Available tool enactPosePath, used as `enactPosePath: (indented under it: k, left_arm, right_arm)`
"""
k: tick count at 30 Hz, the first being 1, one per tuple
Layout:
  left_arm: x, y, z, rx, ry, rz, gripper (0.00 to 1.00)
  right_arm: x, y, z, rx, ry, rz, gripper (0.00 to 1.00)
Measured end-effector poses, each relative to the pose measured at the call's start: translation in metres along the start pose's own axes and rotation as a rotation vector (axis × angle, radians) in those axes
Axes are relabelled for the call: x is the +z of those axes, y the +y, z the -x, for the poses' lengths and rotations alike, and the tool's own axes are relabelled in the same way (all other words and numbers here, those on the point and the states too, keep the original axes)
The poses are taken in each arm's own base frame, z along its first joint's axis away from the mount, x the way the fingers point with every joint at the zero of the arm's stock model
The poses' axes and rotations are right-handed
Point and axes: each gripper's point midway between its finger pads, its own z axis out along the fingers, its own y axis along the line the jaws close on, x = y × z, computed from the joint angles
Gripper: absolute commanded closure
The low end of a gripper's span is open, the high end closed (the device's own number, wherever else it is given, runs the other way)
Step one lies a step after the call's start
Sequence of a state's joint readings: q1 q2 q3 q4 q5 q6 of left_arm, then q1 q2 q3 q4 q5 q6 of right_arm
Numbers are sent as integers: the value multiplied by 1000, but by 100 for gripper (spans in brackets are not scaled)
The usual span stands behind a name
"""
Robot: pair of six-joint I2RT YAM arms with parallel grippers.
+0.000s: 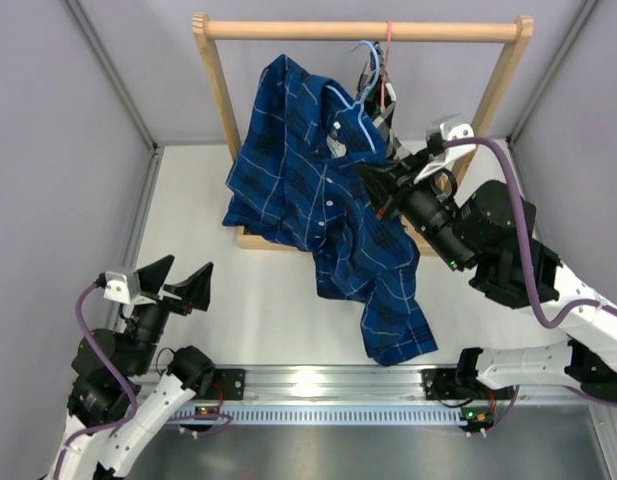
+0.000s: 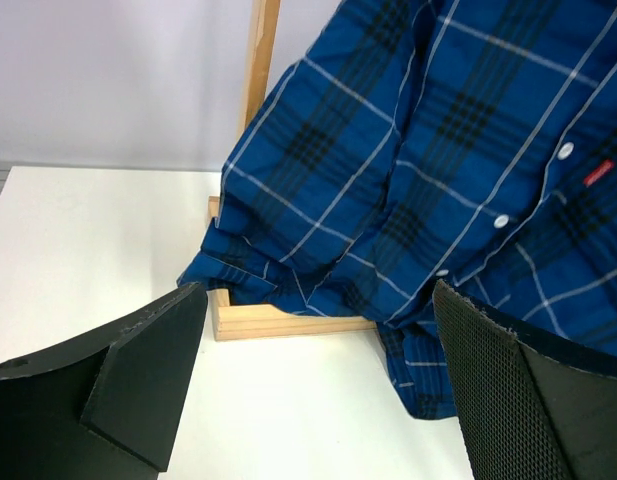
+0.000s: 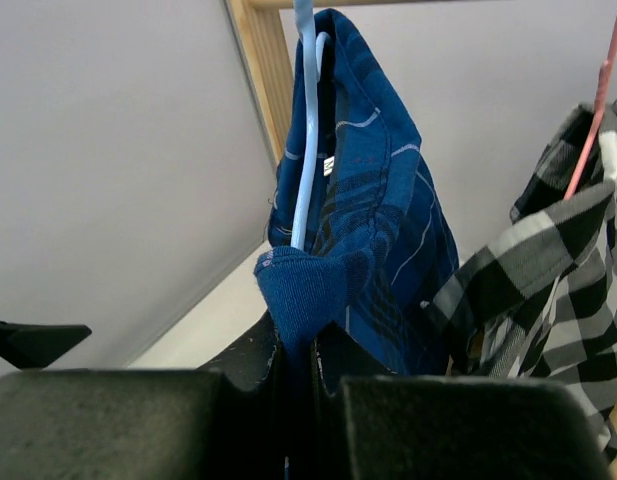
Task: Place the shirt on the hanger
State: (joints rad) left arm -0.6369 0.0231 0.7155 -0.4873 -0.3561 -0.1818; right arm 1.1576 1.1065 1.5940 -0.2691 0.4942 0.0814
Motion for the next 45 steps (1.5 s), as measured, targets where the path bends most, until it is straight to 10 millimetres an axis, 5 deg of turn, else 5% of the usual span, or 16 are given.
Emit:
enactPosePath:
  k: [5, 10, 20, 29, 36, 45]
  left_arm:
    - [0, 0, -1, -3, 1, 1, 2]
    - [1, 1, -2, -5, 4, 6, 2]
    - [6, 36, -1, 12, -8, 231, 2]
    - [11, 70, -8, 23, 17, 448, 2]
    - [15, 72, -14, 24, 45, 458, 2]
    - [16, 69, -15, 23, 50, 441, 2]
  right_arm:
    - [-6, -5, -19, 30, -17, -53, 100]
    - [9, -13, -26, 55, -48, -162, 100]
    - [89, -15, -61, 38, -5, -320, 100]
    - [156, -6, -40, 59, -44, -379, 100]
    - [190, -20, -68, 37, -4, -434, 100]
    - [205, -48, -106, 28, 72, -484, 100]
